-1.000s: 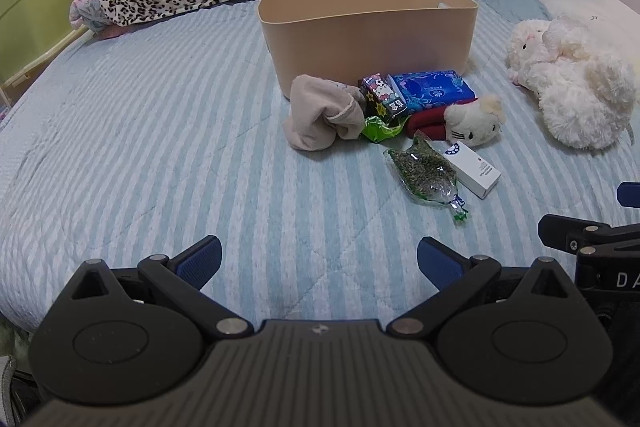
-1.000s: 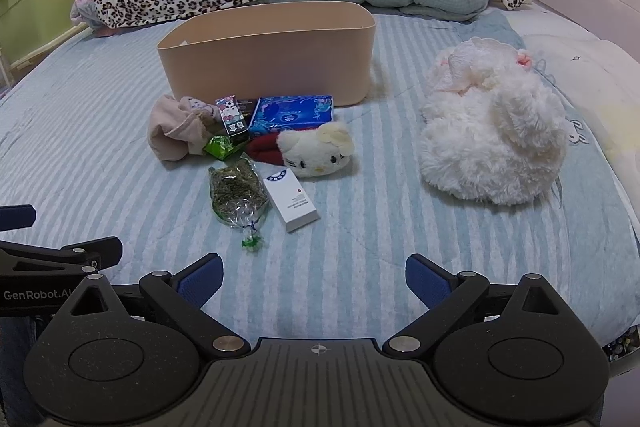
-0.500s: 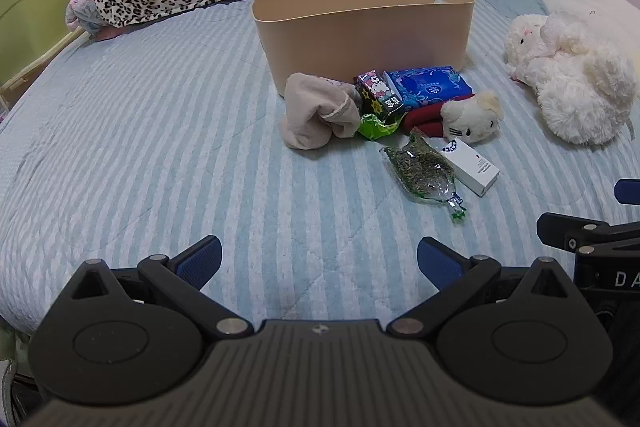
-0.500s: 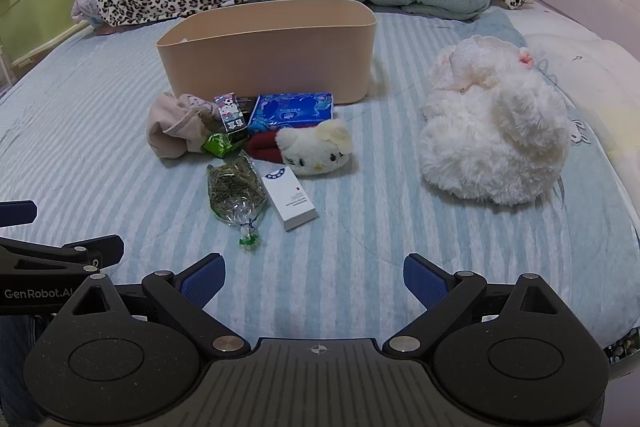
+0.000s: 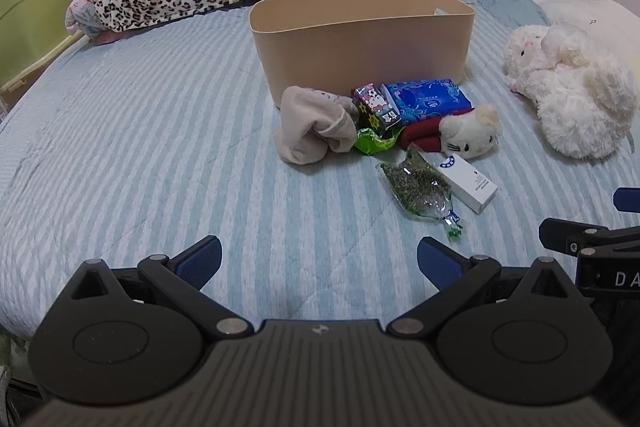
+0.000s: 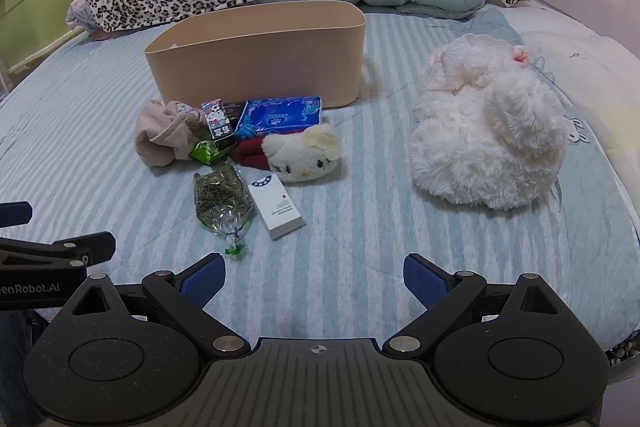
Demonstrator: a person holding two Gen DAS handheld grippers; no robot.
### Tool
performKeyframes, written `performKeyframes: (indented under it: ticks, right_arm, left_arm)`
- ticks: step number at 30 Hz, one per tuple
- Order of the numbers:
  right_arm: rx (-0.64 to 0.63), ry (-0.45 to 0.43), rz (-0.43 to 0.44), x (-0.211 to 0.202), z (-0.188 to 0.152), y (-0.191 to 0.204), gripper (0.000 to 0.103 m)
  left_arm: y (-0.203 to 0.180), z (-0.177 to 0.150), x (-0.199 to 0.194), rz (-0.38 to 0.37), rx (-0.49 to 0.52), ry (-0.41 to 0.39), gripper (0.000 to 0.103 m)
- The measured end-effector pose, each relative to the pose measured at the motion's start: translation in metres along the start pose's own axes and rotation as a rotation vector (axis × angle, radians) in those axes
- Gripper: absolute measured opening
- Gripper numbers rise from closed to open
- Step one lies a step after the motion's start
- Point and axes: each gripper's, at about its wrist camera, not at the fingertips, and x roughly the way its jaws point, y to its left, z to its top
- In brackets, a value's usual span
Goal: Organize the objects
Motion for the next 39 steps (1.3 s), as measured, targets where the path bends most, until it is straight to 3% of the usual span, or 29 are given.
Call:
performKeyframes:
  ticks: [20,24,35,37,39]
  right_arm:
    - [-0.067,0.013,0.046,0.04,0.021,-0.014,0.095]
    - [-0.088,0.046,0.052,0.058,0.025,-0.015,0.088]
    - [-0.099,0.092,0.138,0.091,0.03,-0.019,0.085]
    - [-0.114,0.098,0.158,0.096,0.031,-0.018,0.084]
    - [-0.138,0.107,0.173,0.102,0.031,-0.014,0.08]
  left_arm:
    - [-0.012,0.024,0.042,-0.074,-0.035,0.003,0.103]
    - [-0.018,0.029,0.061,-0.087,-0.031,0.02,0.103]
    - [-0.019,0.036,0.111,-0.153,-0.047,0.105,0.103]
    - [-0.017,0.037,0.117,-0.173,-0.049,0.116,0.086]
    - [-0.015,0.039,0.122,-0.206,-0.054,0.133,0.085]
